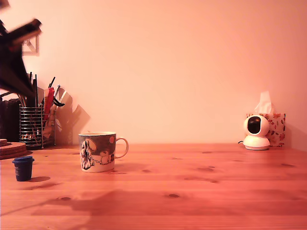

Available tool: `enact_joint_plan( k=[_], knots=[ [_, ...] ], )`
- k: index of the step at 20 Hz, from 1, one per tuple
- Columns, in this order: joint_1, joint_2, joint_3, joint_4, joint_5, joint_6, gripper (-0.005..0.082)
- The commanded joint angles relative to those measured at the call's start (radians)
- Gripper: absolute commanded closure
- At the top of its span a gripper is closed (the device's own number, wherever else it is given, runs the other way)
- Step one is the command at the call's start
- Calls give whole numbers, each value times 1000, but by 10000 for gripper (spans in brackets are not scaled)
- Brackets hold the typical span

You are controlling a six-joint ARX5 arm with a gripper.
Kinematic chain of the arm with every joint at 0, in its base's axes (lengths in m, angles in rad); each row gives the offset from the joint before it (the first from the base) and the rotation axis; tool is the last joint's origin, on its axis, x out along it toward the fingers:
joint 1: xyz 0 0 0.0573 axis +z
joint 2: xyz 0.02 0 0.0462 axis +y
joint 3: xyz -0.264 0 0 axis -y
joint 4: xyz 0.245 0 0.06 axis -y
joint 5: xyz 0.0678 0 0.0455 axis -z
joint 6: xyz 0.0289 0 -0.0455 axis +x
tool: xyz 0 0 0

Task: Pick up the coffee capsules on the table and drop them inside the coffee cup

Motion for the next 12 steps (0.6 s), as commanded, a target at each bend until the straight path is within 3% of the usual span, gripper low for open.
enact_joint_plan(
  k=[1, 8, 12],
  knots=[
    [-27, -27, -29, -16, -2, -9, 791],
    [-94, -134, -30, -100, -51, -53, 791],
    [-111, -159, -30, -158, -64, -54, 791]
  ],
)
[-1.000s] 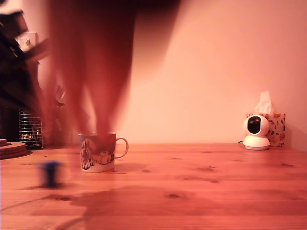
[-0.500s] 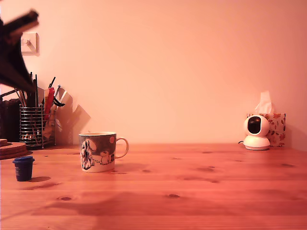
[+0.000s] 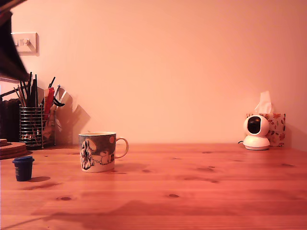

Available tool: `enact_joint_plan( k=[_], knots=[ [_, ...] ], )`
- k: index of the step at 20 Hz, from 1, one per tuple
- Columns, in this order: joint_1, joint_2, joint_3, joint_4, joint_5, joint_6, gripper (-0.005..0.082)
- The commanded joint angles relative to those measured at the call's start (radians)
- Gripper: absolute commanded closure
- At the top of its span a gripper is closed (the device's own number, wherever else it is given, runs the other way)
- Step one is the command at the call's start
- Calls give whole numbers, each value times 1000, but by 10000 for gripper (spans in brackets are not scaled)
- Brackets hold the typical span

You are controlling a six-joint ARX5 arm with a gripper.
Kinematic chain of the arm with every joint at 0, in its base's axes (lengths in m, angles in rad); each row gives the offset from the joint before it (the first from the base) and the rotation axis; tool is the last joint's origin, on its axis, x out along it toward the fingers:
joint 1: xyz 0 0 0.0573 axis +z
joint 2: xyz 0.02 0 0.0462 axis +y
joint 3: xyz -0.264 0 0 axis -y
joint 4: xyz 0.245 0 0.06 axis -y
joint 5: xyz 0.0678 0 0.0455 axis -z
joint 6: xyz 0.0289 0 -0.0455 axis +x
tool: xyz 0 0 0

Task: Pick up the coffee capsules on the table and drop them inside the coffee cup

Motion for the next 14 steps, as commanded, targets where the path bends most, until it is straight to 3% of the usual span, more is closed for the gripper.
enact_joint_plan(
  k=[1, 4, 10, 14],
  knots=[
    [-7, -25, -25, -3, -14, -12, 791],
    [-8, -54, -25, -32, -33, -33, 791],
    [-8, -139, -55, -42, -174, -89, 791],
    [-7, -187, -116, -27, -240, -171, 791]
  ],
)
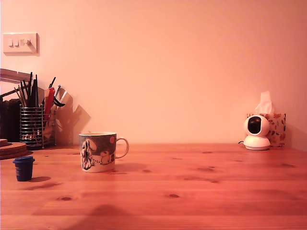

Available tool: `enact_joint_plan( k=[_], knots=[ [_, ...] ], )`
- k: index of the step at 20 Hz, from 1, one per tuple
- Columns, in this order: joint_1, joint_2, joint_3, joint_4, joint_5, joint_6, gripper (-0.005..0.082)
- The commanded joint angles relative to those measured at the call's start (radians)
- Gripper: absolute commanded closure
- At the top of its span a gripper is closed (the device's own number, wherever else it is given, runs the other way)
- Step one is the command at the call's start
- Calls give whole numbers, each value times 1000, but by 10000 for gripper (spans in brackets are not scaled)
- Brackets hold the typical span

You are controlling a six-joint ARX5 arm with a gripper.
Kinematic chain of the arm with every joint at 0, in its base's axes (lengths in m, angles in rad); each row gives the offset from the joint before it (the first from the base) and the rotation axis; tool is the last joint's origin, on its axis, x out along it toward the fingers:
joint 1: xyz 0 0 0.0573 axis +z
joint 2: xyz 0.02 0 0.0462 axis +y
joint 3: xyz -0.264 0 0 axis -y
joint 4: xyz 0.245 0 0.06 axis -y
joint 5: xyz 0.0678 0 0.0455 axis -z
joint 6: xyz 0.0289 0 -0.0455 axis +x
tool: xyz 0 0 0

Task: Pick up the coffee capsules on the table and drop them inside the coffee cup

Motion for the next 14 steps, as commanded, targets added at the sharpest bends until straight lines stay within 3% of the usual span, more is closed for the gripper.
enact_joint_plan(
  k=[1, 6, 14],
  knots=[
    [-3, -14, -52, 14, -18, -22, 791],
    [-2, -28, -87, 34, -109, -35, 791],
    [-2, -26, -88, 39, -115, -26, 790]
  ],
)
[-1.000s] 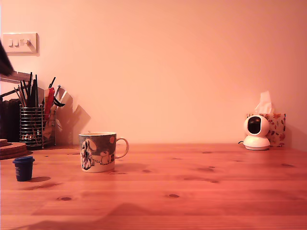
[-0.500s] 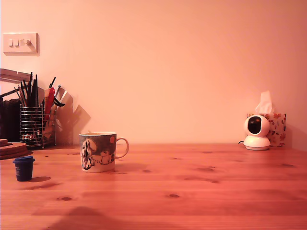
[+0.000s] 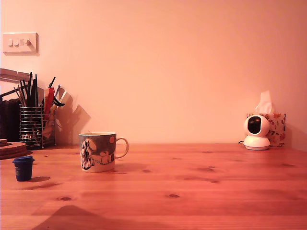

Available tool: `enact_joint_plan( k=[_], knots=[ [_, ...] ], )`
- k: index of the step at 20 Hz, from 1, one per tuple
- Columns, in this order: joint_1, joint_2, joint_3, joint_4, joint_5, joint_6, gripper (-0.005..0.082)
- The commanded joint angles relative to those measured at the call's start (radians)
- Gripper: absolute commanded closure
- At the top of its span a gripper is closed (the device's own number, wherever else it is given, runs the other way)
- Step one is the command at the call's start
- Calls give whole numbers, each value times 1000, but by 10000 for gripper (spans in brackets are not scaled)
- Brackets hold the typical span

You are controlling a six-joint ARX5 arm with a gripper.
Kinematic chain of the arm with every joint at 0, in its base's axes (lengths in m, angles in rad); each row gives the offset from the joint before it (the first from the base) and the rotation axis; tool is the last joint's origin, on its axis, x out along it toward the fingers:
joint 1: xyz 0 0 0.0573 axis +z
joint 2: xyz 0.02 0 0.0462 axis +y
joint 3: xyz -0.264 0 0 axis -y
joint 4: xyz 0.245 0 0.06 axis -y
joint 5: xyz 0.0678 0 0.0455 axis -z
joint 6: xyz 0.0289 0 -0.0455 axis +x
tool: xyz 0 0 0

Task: Pick up the coffee capsules on the table and drop them inside the coffee cup

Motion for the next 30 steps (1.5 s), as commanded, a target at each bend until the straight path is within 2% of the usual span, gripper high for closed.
enact_joint_plan(
  k=[1, 2, 4, 5, 6, 10, 12, 15, 17, 23, 26, 30],
  knots=[
    [-2, -6, -23, 12, -6, 3, 769],
    [-2, -5, -23, 11, -5, 6, 686],
    [-2, -5, -23, 8, -6, 8, 356],
    [-2, -5, -23, 5, -6, 8, 230],
    [-2, 0, -23, -1, -6, 8, 193],
    [-2, 15, -24, -14, -6, 10, 197],
    [-2, 20, -27, 2, -13, 34, 198],
    [-2, 20, -54, 27, -57, 37, 198],
    [-2, 20, -96, 75, -76, 52, 198],
    [-2, 20, -201, 277, -77, 69, 198],
    [1, 20, -221, 351, -77, 147, 198],
    [23, 23, -263, 452, -69, 197, 198]
  ],
)
